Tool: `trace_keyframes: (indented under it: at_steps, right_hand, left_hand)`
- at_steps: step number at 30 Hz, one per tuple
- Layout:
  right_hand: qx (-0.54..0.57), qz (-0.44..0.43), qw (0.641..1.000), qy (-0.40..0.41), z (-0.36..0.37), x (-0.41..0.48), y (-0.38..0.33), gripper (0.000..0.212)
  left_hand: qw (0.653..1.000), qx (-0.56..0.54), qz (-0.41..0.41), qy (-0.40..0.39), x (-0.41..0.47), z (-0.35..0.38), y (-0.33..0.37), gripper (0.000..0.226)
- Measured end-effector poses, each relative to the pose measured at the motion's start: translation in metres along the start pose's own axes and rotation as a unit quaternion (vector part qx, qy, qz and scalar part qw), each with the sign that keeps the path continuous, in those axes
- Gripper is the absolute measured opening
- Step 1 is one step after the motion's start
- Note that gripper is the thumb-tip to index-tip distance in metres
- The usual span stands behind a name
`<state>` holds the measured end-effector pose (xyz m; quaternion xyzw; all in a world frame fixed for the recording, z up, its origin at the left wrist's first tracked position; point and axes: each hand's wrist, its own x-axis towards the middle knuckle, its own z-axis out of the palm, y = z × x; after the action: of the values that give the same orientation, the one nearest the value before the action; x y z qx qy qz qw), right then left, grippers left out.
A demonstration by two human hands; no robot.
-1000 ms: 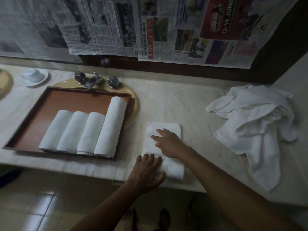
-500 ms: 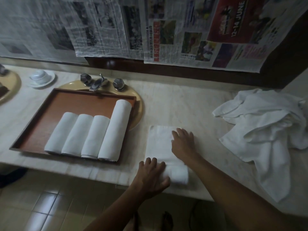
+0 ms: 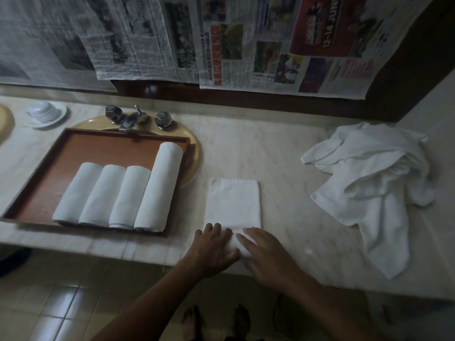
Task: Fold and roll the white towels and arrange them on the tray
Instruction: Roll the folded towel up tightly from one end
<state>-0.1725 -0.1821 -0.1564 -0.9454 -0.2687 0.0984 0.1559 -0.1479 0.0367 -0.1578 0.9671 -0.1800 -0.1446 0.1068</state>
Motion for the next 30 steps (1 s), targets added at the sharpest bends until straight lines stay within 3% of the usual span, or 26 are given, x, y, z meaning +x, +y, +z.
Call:
trace_keyframes:
  at_steps: [2, 6, 8, 11, 14, 18, 23, 30]
  right_hand:
    - [-0.040, -0.010, 0.999, 0.005, 0.016, -0.006, 0.004, 0.081]
    - [-0.032, -0.015, 0.999, 0.018, 0.019, -0.008, -0.003, 0.073]
    - [-0.029, -0.017, 0.999, -0.009, 0.018, -0.014, -0.006, 0.086]
    - [-0.007, -0.020, 0.999, -0.029, 0.026, -0.032, -0.005, 0.101]
    - [0.027, -0.021, 0.999, -0.009, 0.028, -0.046, -0.009, 0.097]
    - [0.078, -0.027, 0.996, 0.017, 0.029, -0.053, -0.013, 0.086]
    - [0.097, 0.005, 0.995, 0.031, 0.021, -0.052, -0.009, 0.068]
    - [0.104, 0.098, 0.989, -0.047, -0.013, -0.030, -0.010, 0.055]
  left_hand:
    - [1.000, 0.000, 0.003, -0.009, -0.001, -0.002, -0.002, 0.066]
    - [0.997, 0.037, 0.050, -0.047, -0.009, -0.001, -0.013, 0.085]
    - [0.994, 0.043, 0.081, -0.053, -0.019, 0.004, -0.021, 0.095]
    - [0.992, -0.042, 0.120, -0.023, -0.041, 0.016, -0.031, 0.080]
    - [0.980, -0.104, 0.167, 0.027, -0.062, 0.025, -0.038, 0.060]
    - [0.977, -0.094, 0.184, 0.055, -0.076, 0.028, -0.045, 0.057]
    - [0.983, -0.093, 0.145, 0.066, -0.074, 0.028, -0.052, 0.064]
    - [0.980, -0.183, 0.071, 0.024, -0.056, 0.011, -0.063, 0.059]
